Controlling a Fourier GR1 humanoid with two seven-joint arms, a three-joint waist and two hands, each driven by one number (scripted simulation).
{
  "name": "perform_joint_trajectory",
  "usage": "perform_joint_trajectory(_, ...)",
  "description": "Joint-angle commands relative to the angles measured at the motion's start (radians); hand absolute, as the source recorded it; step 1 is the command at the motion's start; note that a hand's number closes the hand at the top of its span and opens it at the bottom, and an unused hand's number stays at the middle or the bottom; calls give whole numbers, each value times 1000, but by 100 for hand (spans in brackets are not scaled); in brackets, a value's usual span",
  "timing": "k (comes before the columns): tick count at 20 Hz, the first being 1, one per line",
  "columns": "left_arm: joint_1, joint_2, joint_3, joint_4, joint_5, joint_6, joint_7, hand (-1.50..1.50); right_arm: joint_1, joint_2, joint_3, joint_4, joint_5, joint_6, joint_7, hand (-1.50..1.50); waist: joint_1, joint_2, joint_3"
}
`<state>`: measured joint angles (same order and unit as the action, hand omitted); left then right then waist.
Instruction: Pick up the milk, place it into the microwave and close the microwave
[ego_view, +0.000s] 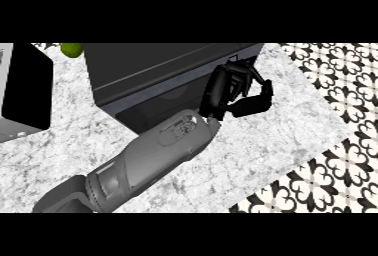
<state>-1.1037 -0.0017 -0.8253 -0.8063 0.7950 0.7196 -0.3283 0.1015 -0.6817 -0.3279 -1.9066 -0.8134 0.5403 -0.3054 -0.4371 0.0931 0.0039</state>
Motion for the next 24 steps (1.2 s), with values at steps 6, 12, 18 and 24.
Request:
perform_joint_trajectory(6, 19, 15, 32, 165, 49, 18, -5, 150, 10, -22, -74, 1, -42, -26, 6, -150, 73, 5, -3)
perform_joint_trajectory(12, 13, 56, -11, 195, 77, -51, -9, 150, 34, -39, -113, 0, -65, -32, 19, -150, 96, 17, -3)
perform_joint_trajectory(18, 28, 75, -9, 202, 120, -69, -40, -150, 60, -36, -140, -15, -84, -43, 26, -150, 142, 10, -5)
perform_joint_trajectory(24, 30, 83, -32, 209, 146, -100, -57, -150, 95, -40, -165, -49, -122, -39, 40, -150, 144, 1, -6)
